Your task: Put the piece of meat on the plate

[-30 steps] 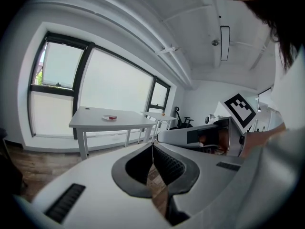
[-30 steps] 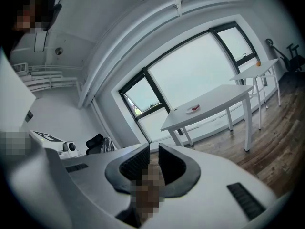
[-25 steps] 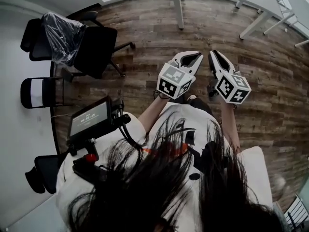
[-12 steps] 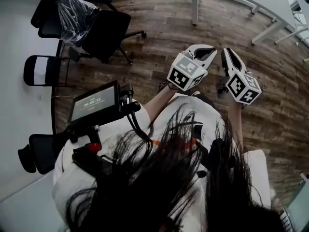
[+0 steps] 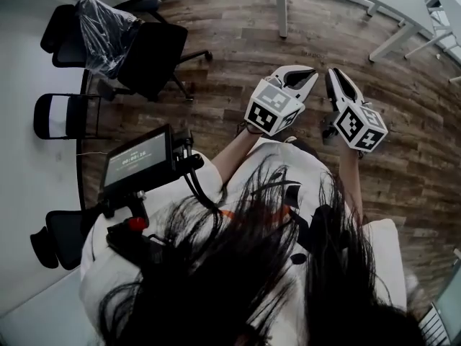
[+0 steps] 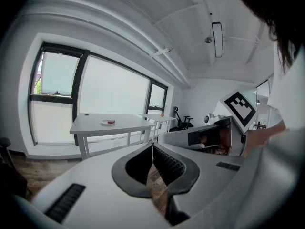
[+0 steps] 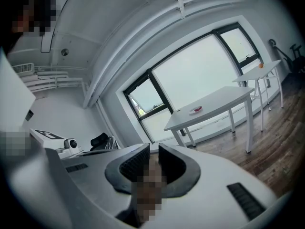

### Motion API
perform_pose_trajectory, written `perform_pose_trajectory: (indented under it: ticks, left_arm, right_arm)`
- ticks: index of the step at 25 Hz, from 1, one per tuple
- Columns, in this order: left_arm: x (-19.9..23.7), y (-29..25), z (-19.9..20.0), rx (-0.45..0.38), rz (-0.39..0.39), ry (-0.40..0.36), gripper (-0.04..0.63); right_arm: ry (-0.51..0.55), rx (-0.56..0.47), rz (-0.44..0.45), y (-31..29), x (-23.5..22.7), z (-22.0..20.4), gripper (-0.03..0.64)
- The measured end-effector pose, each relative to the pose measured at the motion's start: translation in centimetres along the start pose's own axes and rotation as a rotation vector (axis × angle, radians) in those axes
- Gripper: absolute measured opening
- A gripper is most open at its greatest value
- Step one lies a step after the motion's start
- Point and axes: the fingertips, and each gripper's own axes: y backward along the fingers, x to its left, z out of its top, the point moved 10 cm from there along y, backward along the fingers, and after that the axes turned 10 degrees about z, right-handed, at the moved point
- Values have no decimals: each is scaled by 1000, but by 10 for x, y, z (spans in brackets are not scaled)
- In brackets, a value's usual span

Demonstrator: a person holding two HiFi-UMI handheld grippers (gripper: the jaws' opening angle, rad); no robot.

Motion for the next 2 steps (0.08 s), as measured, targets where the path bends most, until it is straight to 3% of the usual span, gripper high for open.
perform_pose_trajectory:
  ticks: [2]
  left_arm:
    - [-1,0,-1,6,-1,-2,8]
  right_arm:
    - [1,3,-1,1,0,-1,64]
